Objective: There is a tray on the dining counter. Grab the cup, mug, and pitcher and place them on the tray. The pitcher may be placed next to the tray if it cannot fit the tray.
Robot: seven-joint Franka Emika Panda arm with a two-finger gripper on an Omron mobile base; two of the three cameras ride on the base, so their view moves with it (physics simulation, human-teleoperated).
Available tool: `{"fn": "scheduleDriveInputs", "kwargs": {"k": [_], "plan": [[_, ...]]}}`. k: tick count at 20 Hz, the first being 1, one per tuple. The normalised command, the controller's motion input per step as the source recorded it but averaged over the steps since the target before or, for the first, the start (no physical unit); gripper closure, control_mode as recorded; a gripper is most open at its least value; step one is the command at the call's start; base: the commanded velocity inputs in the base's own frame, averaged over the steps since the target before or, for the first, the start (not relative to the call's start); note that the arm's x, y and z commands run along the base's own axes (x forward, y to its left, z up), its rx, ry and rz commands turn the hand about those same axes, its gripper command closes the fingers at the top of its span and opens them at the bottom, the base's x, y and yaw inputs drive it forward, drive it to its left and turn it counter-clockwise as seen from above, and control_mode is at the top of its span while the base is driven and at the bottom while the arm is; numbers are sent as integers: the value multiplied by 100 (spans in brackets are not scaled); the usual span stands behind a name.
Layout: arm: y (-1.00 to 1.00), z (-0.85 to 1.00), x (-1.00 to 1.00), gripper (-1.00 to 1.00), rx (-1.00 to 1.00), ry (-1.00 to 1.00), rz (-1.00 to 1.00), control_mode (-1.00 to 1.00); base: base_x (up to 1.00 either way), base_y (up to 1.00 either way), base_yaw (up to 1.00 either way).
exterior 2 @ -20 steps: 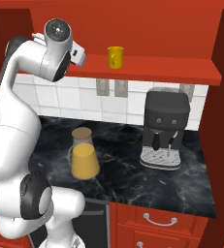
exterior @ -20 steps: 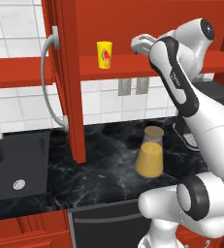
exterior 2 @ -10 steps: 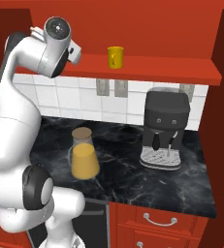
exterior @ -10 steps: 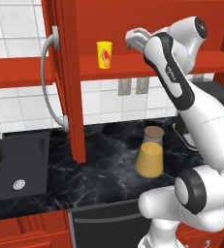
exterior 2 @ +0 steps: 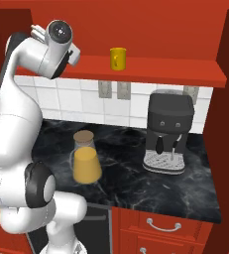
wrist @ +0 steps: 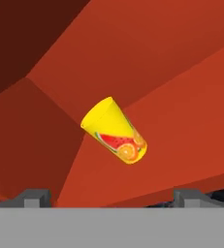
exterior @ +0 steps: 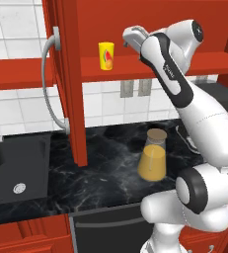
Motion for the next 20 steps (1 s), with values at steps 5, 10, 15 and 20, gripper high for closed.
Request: {"fn": "scheduleDriveInputs", "kwargs": {"k": [5, 10, 15, 20], "plan": [[14, 0, 34, -100, 7, 0, 0, -100, 0, 0, 0], [10, 0, 33, -100, 6, 3, 0, -100, 0, 0, 0], [11, 0, 36, -100, 3, 8, 0, -100, 0, 0, 0], [14, 0, 33, -100, 2, 9, 0, -100, 0, 0, 0]]}}
